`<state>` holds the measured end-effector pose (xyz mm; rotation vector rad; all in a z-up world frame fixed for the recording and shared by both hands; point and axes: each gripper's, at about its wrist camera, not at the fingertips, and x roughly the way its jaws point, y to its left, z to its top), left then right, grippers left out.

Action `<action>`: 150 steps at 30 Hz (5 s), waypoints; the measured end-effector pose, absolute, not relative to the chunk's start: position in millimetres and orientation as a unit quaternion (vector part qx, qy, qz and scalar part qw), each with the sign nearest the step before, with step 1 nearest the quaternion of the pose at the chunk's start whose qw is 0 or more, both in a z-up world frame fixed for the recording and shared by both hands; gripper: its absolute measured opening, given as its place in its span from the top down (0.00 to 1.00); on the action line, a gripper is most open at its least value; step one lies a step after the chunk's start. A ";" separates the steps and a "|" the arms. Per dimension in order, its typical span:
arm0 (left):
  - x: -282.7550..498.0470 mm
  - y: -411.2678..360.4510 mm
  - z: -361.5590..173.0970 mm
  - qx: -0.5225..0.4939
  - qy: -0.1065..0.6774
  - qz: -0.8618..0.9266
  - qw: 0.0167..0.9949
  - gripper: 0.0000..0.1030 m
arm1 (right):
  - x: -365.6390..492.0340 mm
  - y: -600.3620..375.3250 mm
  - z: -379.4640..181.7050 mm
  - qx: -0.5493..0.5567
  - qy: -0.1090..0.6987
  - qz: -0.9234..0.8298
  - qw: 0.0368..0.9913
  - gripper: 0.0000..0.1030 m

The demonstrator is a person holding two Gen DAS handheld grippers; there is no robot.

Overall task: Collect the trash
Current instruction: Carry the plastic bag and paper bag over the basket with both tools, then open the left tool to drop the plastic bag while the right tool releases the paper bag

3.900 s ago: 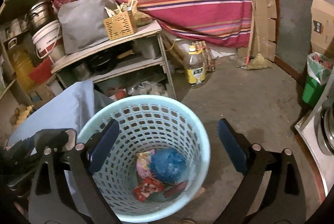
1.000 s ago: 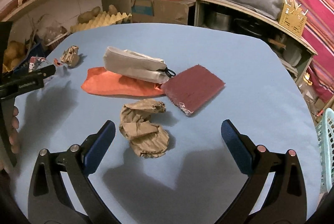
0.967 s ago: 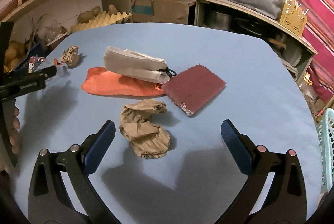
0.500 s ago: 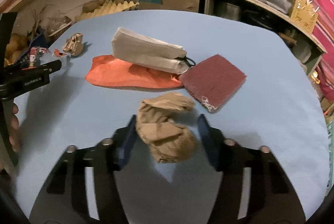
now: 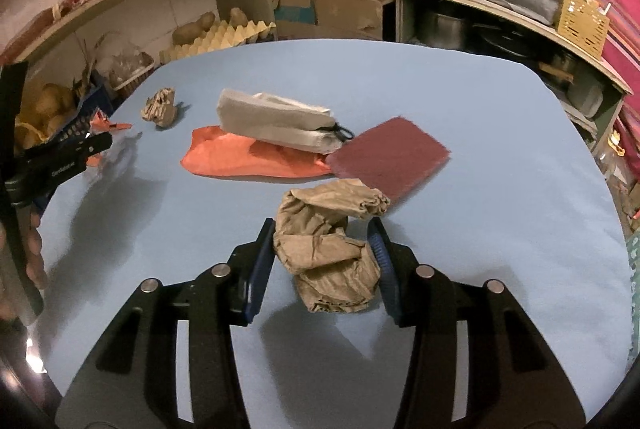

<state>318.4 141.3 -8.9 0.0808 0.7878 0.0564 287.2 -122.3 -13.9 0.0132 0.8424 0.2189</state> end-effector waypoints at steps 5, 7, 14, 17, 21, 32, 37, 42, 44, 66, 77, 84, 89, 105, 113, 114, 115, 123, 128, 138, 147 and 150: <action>306.7 141.1 5.6 0.020 0.373 0.027 0.927 0.80 | 281.5 -140.0 -5.6 0.014 0.400 0.100 0.911 0.54; 301.4 139.9 13.5 0.015 0.365 0.026 0.931 0.81 | 279.2 -148.7 -3.2 0.018 0.398 0.095 0.912 0.54; 276.4 113.5 42.9 0.014 0.332 0.001 0.943 0.93 | 268.0 -181.3 9.2 0.022 0.382 0.073 0.921 0.54; 268.2 93.8 52.5 0.031 0.317 -0.010 0.948 0.93 | 263.4 -194.9 13.8 0.025 0.376 0.065 0.924 0.54; 264.8 77.5 58.2 0.035 0.310 -0.025 0.950 0.94 | 256.9 -215.8 19.7 0.034 0.370 0.056 0.927 0.54; 252.2 17.0 67.9 0.046 0.297 -0.073 0.951 0.94 | 231.9 -272.9 31.3 0.046 0.355 0.022 0.933 0.54; 250.1 -21.6 73.4 0.054 0.289 -0.107 0.950 0.94 | 217.9 -304.4 39.9 0.051 0.344 0.000 0.938 0.54; 251.5 -70.4 76.8 0.068 0.286 -0.143 0.945 0.94 | 206.5 -352.2 47.6 0.069 0.335 -0.028 0.939 0.54; 251.8 -95.4 77.7 0.074 0.286 -0.161 0.942 0.94 | 201.9 -369.2 49.7 0.074 0.332 -0.037 0.939 0.54; 222.3 -367.7 56.0 0.096 0.277 -0.339 0.894 0.94 | 125.5 -551.4 32.6 0.131 0.305 -0.171 0.928 0.54; 235.4 -430.2 34.2 0.082 0.315 -0.349 0.879 0.94 | 133.6 -565.4 19.5 0.146 0.316 -0.192 0.918 0.54; 237.7 -433.8 25.2 0.093 0.336 -0.350 0.870 0.87 | 134.9 -570.3 13.6 0.153 0.323 -0.195 0.913 0.54; 237.3 -412.0 30.7 0.084 0.325 -0.333 0.881 0.30 | 140.3 -566.0 10.7 0.151 0.329 -0.194 0.912 0.54; 260.8 -344.2 43.1 0.063 0.329 -0.300 0.893 0.21 | 152.4 -557.9 5.2 0.144 0.342 -0.184 0.910 0.54; 276.6 -356.0 16.9 0.079 0.354 -0.295 0.884 0.20 | 155.2 -555.9 3.8 0.140 0.343 -0.183 0.911 0.54; 275.1 -359.9 15.4 0.082 0.353 -0.298 0.883 0.20 | 155.5 -556.0 3.9 0.140 0.342 -0.185 0.911 0.54; 272.4 -366.3 14.3 0.087 0.351 -0.302 0.882 0.20 | 155.3 -556.8 3.4 0.142 0.341 -0.186 0.910 0.54; 274.0 -392.6 14.3 0.138 0.311 -0.310 0.888 0.20 | 148.6 -567.9 2.7 0.156 0.339 -0.188 0.909 0.54; 286.4 -400.2 -0.7 0.160 0.328 -0.334 0.869 0.21 | 147.5 -568.5 2.8 0.157 0.339 -0.187 0.909 0.54; 278.0 -399.2 -4.7 0.161 0.338 -0.373 0.849 0.80 | 148.6 -564.8 3.6 0.157 0.337 -0.180 0.911 0.54; 254.9 -379.4 53.8 0.111 0.303 -0.378 0.868 0.81 | 145.3 -562.0 10.6 0.156 0.329 -0.179 0.914 0.54; 245.2 -386.2 64.3 0.091 0.307 -0.396 0.860 0.80 | 139.3 -565.1 14.3 0.156 0.323 -0.185 0.915 0.54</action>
